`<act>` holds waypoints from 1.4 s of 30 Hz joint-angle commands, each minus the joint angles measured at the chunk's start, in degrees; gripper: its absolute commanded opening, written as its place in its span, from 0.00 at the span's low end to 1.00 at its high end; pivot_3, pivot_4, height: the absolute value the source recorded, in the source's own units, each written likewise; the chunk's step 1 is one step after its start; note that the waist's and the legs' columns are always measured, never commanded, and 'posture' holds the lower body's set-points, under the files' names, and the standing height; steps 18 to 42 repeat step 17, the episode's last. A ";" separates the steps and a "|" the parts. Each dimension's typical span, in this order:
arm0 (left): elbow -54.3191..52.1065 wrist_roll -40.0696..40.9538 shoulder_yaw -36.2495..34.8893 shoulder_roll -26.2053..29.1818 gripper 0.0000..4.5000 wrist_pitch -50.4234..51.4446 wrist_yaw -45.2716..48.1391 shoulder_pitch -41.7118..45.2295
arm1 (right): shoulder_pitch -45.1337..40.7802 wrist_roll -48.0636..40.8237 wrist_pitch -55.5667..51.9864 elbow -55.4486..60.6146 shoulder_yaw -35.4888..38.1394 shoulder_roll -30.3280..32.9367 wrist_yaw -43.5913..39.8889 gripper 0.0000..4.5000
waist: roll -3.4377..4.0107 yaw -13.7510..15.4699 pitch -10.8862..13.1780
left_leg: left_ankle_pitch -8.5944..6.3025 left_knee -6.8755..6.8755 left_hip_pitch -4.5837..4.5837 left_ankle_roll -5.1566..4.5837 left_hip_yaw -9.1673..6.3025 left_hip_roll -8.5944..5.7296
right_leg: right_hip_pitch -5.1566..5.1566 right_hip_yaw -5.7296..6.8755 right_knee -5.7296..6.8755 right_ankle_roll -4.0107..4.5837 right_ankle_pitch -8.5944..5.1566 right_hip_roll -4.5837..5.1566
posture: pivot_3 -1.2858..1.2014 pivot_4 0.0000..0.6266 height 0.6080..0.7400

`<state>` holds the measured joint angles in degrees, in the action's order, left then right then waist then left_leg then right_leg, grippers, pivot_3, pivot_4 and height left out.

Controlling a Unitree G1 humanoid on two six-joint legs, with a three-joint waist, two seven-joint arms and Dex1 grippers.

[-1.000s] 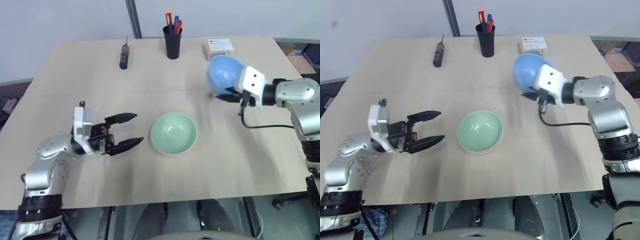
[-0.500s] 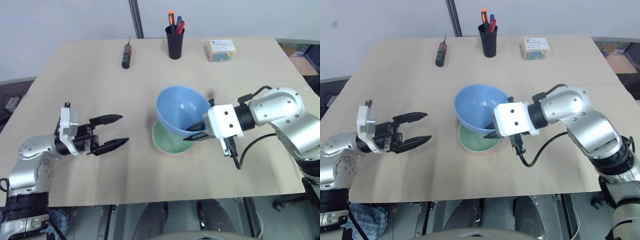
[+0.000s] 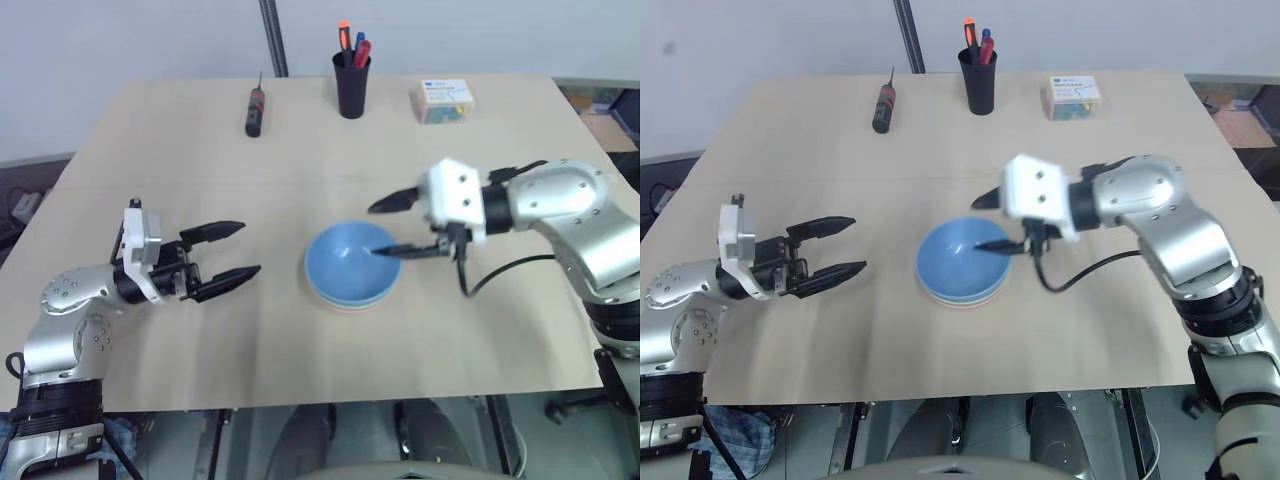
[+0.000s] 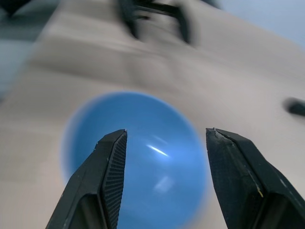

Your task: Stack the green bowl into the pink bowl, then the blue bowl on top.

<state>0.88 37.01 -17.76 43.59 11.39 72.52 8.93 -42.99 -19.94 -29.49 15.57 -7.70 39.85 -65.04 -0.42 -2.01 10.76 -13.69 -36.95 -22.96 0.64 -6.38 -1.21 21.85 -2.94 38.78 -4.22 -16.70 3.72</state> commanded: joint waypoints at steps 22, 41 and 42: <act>-12.98 -1.71 -10.49 -3.99 1.00 -3.94 -11.09 -19.51 | 12.98 -3.97 32.36 -44.97 18.31 2.89 -18.68 0.61 | 0.04 -0.34 0.03 | 0.00 0.10 0.29 -0.01 0.68 0.13 | -0.10 -0.25 0.07 0.00 0.00 -0.06 | 0.52 0.24 1.00; -12.98 -1.71 -10.49 -3.99 1.00 -3.94 -11.09 -19.51 | 12.98 -3.97 32.36 -44.97 18.31 2.89 -18.68 0.61 | 0.04 -0.34 0.03 | 0.00 0.10 0.29 -0.01 0.68 0.13 | -0.10 -0.25 0.07 0.00 0.00 -0.06 | 0.52 0.24 1.00; -12.98 -1.71 -10.49 -3.99 1.00 -3.94 -11.09 -19.51 | 12.98 -3.97 32.36 -44.97 18.31 2.89 -18.68 0.61 | 0.04 -0.34 0.03 | 0.00 0.10 0.29 -0.01 0.68 0.13 | -0.10 -0.25 0.07 0.00 0.00 -0.06 | 0.52 0.24 1.00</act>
